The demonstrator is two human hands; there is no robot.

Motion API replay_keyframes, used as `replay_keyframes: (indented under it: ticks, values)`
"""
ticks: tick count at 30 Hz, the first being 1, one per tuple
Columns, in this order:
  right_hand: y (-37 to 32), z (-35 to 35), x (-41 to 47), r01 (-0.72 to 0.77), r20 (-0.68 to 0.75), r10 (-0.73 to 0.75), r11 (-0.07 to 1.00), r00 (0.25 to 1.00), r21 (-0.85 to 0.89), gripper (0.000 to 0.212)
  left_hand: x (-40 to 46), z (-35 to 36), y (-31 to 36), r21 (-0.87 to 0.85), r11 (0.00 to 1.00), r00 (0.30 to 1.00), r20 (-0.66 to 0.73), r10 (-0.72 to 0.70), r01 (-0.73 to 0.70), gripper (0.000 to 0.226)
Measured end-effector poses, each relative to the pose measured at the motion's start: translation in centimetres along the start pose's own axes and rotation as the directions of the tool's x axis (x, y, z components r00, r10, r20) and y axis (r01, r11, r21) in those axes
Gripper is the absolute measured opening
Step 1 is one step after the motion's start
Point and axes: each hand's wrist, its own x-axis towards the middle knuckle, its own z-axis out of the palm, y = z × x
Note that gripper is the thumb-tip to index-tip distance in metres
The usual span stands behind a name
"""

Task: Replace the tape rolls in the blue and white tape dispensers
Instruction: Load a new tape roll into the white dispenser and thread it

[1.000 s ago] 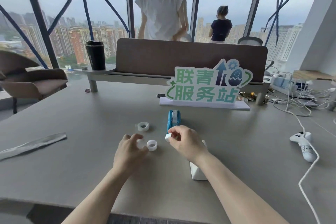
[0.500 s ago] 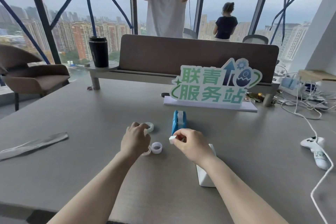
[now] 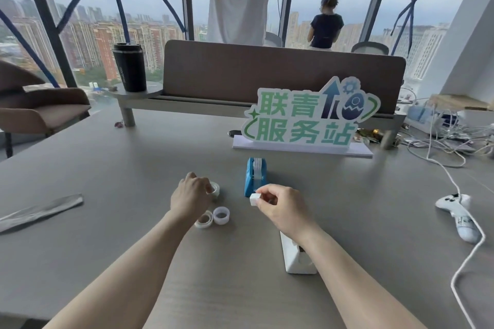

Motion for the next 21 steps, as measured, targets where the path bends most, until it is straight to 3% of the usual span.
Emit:
replay_keyframes:
  ticks: [6,11,14,17,21]
  values:
    - [0.0,-0.3,-0.2,-0.006,-0.008,0.006,1.0,1.0,-0.005,0.017,-0.9,-0.2,0.3,-0.061,0.998,1.0,0.015,-0.015,0.016,0.021]
    - [-0.2,-1.4,-0.6,-0.015,-0.072,0.015,1.0,0.997,0.009,0.015,-1.9,-1.3,2.3,-0.34,0.937,0.994,-0.088,0.06,-0.087,0.015]
    - [-0.3,-2.2,-0.9,-0.031,-0.126,0.036,0.999,0.991,0.044,0.013,-3.3,-2.0,4.4,-0.562,0.82,0.993,-0.103,0.062,-0.11,0.011]
    - [-0.1,-3.2,-1.1,-0.03,-0.16,0.044,0.995,0.986,0.092,0.013,-4.9,-2.1,6.3,-0.815,0.579,0.998,0.005,0.059,-0.03,0.01]
    - [0.2,-4.3,-1.6,-0.019,-0.168,0.036,0.995,0.985,0.097,0.016,-7.1,-1.7,8.4,-0.918,0.397,0.984,0.092,0.153,0.024,0.011]
